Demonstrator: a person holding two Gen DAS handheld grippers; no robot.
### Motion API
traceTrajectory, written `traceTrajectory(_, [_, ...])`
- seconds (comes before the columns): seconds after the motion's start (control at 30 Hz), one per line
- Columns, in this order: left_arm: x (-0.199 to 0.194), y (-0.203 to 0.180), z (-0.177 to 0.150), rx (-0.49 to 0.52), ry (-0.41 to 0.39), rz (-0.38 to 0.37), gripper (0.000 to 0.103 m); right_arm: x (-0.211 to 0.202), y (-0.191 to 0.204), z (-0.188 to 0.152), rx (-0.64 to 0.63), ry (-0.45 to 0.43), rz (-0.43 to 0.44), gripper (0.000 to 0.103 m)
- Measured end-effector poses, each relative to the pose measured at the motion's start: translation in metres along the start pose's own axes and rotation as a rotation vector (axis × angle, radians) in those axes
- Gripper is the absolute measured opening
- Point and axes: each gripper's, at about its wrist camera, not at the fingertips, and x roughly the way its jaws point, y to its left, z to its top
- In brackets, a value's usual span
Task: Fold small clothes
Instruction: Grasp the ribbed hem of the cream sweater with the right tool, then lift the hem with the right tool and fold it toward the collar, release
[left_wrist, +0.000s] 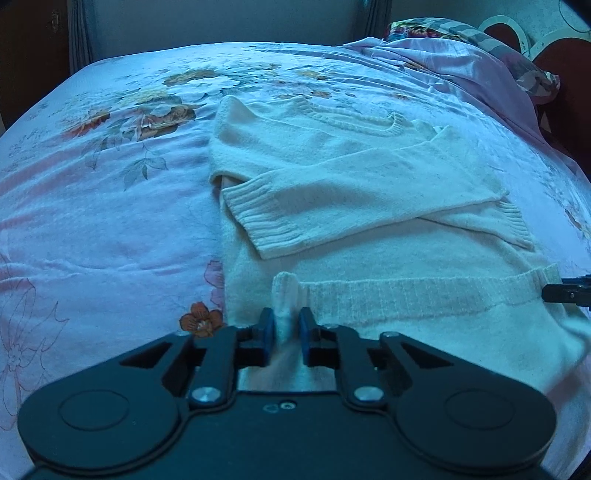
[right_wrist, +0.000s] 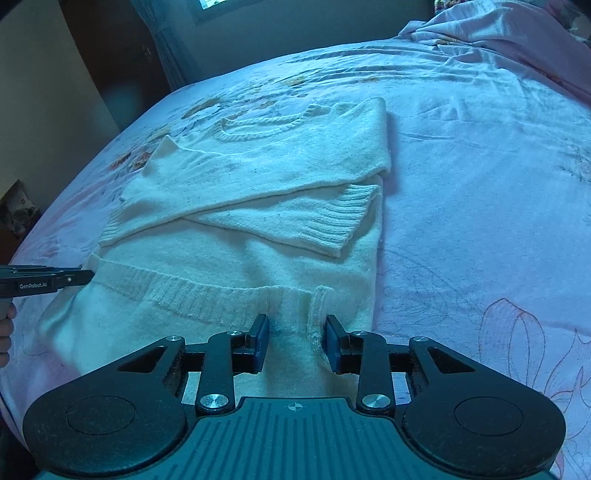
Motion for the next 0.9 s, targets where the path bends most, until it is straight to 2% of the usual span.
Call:
traceTrajectory(0.03, [-0.001,-0.003,-0.002,0.011,0.000,0.003,0.005,0.000,0.003,0.000,-0.016,0.010,0.011,0.011])
traceTrajectory(0.1, [-0.005,-0.007,-0.006,0.020,-0.017,0.003,0.004,-0.003,0.007,-0.002,-0.037,0.004,0.011,0.011])
traceTrajectory(0.17, [-0.010,-0.005,-0.005,-0.022,-0.051,0.005,0.003,-0.005,0.006,-0.002,-0.024,-0.010,0.016,0.009])
traceTrajectory(0.27, [-0.025,-0.005,0.003,-0.068,-0.137,0.004,0.003,-0.017,0.007,0.005,0.001,-0.084,0.022,0.008])
traceTrajectory(0.5, [-0.041,-0.005,0.057,-0.108,-0.316,0.008,0.003,-0.034,0.014,0.055,-0.037,-0.258,0.002,0.008])
traceTrajectory(0.7, [-0.002,0.006,0.125,-0.146,-0.366,0.028,0.003,0.004,-0.010,0.127,-0.017,-0.308,-0.022,0.008])
traceTrajectory(0.9, [0.067,0.015,0.180,-0.169,-0.347,0.073,0.003,0.068,-0.037,0.188,-0.004,-0.308,-0.061,0.008])
